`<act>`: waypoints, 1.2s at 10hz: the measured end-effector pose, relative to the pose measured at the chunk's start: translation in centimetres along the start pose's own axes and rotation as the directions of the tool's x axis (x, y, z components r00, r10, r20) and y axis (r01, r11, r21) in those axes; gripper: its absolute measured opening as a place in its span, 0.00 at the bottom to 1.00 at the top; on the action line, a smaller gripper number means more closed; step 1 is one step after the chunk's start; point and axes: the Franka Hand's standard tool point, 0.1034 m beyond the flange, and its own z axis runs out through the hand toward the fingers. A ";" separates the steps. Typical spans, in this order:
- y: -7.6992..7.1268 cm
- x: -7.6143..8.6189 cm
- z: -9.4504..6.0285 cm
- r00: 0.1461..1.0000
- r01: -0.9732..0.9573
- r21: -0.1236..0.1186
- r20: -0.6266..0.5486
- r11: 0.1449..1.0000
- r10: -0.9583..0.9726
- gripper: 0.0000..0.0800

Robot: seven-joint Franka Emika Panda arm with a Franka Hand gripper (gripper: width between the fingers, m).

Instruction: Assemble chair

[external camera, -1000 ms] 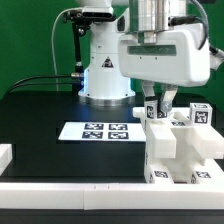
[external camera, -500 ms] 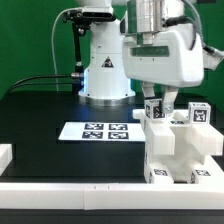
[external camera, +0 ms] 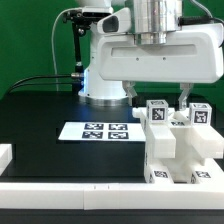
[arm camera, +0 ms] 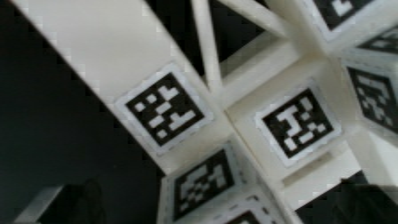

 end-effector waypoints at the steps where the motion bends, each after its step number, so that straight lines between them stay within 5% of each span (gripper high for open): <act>1: 0.1 0.1 0.0 0.957 0.291 -0.046 0.000 0.956 -0.291 0.81; 4: 0.0 0.2 0.2 0.946 0.325 -0.053 0.004 0.944 -0.325 0.78; 6: 0.0 0.1 0.2 0.975 0.222 -0.053 -0.001 0.974 -0.222 0.35; 9: -0.5 0.0 0.2 0.991 -0.135 -0.055 -0.027 0.989 0.134 0.35; 12: -0.7 0.1 0.3 0.766 -0.642 -0.021 -0.039 0.766 0.641 0.35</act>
Offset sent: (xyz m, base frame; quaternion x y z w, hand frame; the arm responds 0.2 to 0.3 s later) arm 0.0000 0.0000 0.0000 0.0000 0.0000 0.0000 1.0000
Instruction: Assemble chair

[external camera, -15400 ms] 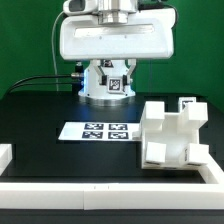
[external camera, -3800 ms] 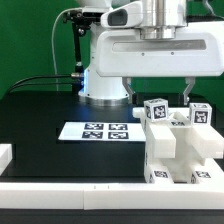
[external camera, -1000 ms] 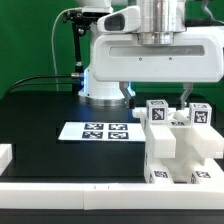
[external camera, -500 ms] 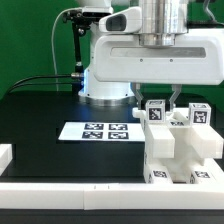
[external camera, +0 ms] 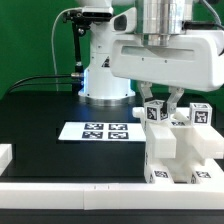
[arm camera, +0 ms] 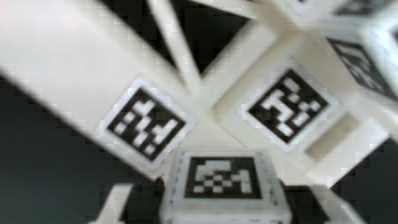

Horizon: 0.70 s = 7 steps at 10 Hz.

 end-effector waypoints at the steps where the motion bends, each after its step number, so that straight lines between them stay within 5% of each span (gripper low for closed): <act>1: -0.1 0.0 0.0 0.989 -0.151 0.008 0.009 0.989 0.151 0.35; 3: -0.1 0.1 0.1 0.924 -0.382 0.019 0.034 0.924 0.381 0.35; 4: -0.1 0.0 0.1 0.942 -0.334 0.019 0.033 0.942 0.333 0.36; 5: 0.0 0.0 0.2 0.951 -0.307 0.019 0.032 0.951 0.307 0.50; 6: 0.0 0.0 0.2 0.967 -0.253 0.018 0.031 0.967 0.253 0.50; 7: 0.0 0.3 0.1 0.999 -0.047 0.025 0.028 0.999 0.046 0.68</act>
Offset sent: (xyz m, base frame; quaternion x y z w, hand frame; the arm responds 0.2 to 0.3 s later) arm 0.0000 0.0000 0.0000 0.0000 0.0000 0.0000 1.0000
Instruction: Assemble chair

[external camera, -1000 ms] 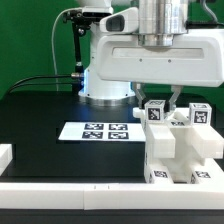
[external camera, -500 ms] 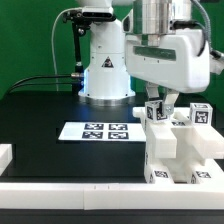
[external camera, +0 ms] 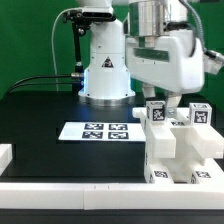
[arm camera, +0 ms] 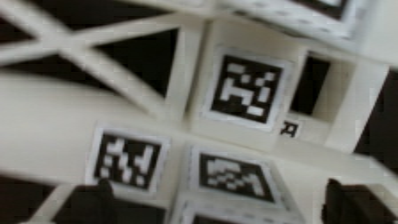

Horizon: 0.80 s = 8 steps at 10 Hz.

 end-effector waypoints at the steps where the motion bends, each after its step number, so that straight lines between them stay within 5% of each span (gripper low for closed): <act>1: -0.2 0.8 -0.3 0.967 0.254 0.008 -0.003 0.967 -0.254 0.79; 6: 0.1 0.7 -0.2 0.733 0.681 -0.004 0.007 0.733 -0.681 0.81; 7: -0.1 0.1 0.0 0.528 0.849 -0.029 0.008 0.528 -0.849 0.81; 8: -0.2 -0.2 0.1 0.498 0.867 -0.024 0.011 0.498 -0.867 0.81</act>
Offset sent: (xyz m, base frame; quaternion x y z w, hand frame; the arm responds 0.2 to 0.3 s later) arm 0.0000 0.0000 0.0000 0.0000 0.0000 -0.2571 0.9664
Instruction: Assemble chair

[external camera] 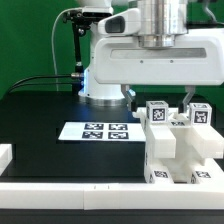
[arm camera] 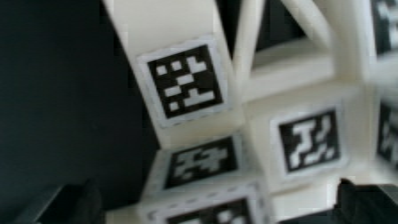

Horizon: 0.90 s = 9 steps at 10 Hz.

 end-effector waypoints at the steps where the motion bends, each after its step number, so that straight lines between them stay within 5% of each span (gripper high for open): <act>1: 0.2 0.1 0.0 0.999 -0.046 -0.002 -0.001 0.999 0.046 0.80; 2: 0.2 0.0 0.0 0.997 -0.076 -0.001 0.000 0.997 0.076 0.80; 4: 0.2 0.0 0.0 0.984 -0.179 -0.001 0.000 0.984 0.179 0.36; 7: 0.0 0.1 -0.1 0.853 -0.522 -0.003 -0.002 0.853 0.522 0.35; 9: -0.1 0.1 -0.1 0.590 -0.808 0.005 0.001 0.590 0.808 0.35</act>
Offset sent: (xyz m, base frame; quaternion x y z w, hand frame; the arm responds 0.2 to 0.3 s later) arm 0.0000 0.0000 0.0000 0.0000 0.0000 0.1296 0.9916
